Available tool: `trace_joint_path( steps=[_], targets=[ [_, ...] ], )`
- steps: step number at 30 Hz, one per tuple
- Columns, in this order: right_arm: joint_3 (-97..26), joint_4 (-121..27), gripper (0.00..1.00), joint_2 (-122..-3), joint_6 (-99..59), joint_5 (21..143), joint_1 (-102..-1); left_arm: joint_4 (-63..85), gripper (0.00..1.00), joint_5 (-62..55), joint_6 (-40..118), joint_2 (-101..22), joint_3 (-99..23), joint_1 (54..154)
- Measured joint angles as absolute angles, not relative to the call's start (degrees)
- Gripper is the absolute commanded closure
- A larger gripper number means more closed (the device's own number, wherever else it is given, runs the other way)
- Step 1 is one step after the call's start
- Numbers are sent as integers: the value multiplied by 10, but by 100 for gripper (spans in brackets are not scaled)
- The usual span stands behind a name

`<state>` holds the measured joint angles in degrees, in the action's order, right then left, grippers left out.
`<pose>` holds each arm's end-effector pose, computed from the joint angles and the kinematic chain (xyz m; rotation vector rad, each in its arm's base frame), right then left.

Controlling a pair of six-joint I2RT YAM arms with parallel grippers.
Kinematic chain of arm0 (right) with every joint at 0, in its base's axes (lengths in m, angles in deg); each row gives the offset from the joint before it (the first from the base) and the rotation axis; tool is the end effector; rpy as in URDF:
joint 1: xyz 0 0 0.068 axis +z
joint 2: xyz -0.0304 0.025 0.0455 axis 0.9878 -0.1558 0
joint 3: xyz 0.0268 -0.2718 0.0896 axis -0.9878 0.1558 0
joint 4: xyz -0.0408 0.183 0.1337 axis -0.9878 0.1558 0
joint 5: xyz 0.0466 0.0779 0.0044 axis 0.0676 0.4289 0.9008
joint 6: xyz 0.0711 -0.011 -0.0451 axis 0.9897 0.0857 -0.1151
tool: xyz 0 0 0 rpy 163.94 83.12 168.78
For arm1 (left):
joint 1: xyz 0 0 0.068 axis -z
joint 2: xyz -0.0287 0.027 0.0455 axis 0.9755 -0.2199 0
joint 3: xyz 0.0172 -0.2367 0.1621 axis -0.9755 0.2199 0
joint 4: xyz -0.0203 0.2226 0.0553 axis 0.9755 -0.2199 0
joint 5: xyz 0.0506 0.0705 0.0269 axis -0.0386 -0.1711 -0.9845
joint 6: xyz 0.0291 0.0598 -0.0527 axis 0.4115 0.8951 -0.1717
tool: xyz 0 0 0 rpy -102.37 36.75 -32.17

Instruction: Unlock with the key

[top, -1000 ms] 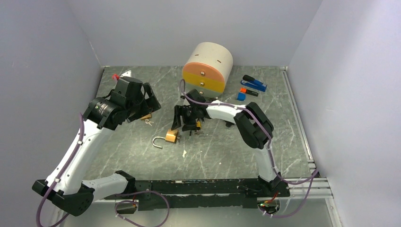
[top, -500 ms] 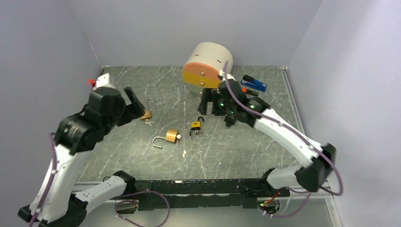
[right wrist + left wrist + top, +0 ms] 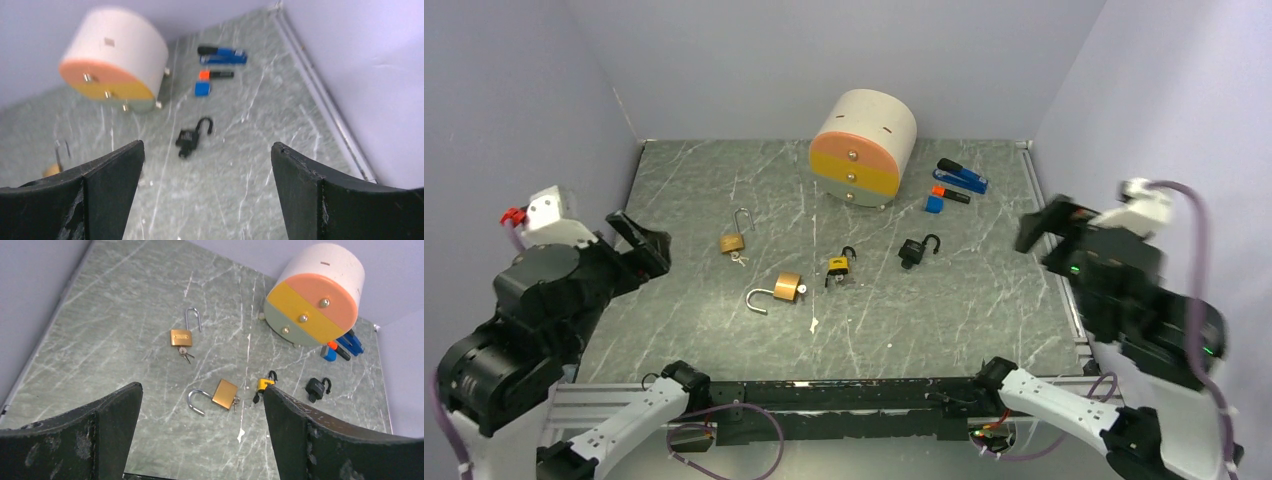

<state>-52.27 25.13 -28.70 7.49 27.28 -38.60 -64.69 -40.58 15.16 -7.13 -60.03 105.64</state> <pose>0.0726 -0.0080 0.4542 0.3569 1.8532 0.0632 0.0419 0.0182 0.4536 -0.4412 1.8607 -0.2615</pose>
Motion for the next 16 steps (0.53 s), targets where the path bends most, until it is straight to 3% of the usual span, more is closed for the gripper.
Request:
trace_joint_path(
  steps=[6, 16],
  targets=[
    [-632, 318, 1, -253, 77, 195, -387, -674, 6, -434, 175, -58, -658, 1056],
    [-600, 356, 1, -259, 82, 177, -388, -737, 6, -447, 185, -46, -685, 1056]
  ],
)
